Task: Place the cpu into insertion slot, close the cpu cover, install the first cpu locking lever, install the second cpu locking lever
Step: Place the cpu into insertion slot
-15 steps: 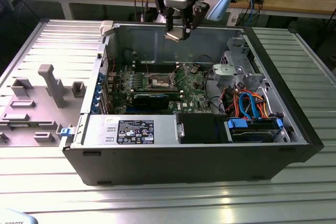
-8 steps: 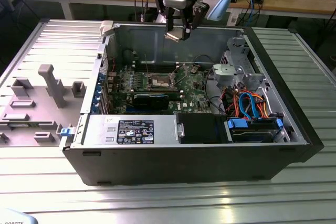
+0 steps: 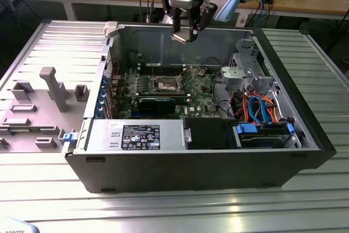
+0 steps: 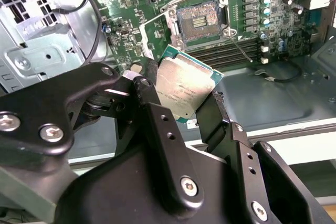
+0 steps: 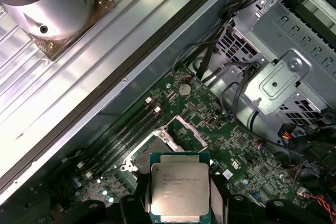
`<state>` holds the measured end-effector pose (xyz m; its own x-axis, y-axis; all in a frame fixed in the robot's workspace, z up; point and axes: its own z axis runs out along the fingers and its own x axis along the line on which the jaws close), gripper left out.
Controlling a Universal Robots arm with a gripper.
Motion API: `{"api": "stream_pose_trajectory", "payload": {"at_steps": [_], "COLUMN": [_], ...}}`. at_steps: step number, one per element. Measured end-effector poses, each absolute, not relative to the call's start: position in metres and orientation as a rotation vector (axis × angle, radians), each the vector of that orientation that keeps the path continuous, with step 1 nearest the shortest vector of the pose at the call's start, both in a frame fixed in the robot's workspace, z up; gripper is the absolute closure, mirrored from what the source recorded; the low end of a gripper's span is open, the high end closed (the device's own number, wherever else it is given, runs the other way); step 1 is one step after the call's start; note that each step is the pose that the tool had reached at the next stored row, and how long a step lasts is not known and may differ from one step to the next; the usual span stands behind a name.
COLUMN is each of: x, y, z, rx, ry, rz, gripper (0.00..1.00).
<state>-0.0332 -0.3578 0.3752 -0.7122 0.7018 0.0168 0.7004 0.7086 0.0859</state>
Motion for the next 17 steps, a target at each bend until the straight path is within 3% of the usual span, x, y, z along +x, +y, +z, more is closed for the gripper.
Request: {"api": "stream_pose_trajectory", "payload": {"at_steps": [17], "x": [-0.0386], "y": [-0.3578], "z": [0.3715], "rx": [1.382], "ry": [2.793], "rz": [0.13], "gripper": [0.46]}}
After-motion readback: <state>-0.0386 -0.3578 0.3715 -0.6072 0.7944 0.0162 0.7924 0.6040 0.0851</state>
